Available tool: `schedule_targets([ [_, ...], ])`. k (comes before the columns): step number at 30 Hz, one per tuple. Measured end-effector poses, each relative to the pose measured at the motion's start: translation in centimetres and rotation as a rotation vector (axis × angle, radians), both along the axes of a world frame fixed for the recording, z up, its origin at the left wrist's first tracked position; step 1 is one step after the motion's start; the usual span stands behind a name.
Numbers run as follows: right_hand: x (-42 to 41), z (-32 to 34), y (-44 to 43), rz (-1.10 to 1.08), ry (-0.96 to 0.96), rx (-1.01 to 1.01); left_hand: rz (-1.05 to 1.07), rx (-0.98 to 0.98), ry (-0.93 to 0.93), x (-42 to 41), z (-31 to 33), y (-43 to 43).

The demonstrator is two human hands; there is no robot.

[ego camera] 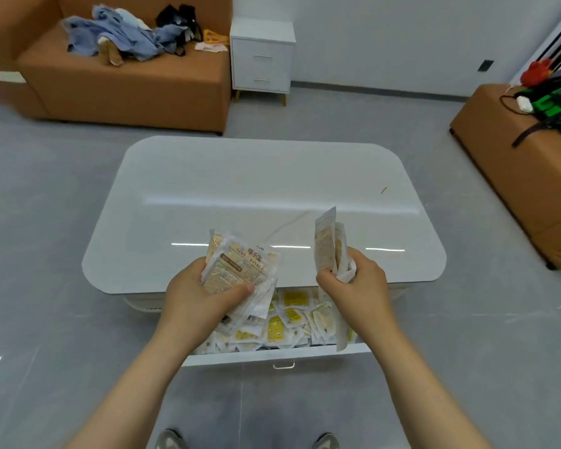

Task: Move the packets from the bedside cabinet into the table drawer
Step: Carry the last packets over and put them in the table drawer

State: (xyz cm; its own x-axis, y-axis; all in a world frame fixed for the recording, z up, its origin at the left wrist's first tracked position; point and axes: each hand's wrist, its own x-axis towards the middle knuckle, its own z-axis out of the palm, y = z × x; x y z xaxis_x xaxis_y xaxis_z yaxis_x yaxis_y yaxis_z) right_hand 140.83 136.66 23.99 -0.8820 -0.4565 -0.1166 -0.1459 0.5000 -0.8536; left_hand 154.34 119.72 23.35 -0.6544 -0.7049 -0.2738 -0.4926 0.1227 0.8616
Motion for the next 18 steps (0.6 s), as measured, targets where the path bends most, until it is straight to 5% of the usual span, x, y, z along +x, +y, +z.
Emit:
schedule_targets([
  [18,-1.9,-29.1,-2.8,0.041,0.045,0.022,-0.032,-0.055,-0.004,-1.7,-29.2,-3.4],
])
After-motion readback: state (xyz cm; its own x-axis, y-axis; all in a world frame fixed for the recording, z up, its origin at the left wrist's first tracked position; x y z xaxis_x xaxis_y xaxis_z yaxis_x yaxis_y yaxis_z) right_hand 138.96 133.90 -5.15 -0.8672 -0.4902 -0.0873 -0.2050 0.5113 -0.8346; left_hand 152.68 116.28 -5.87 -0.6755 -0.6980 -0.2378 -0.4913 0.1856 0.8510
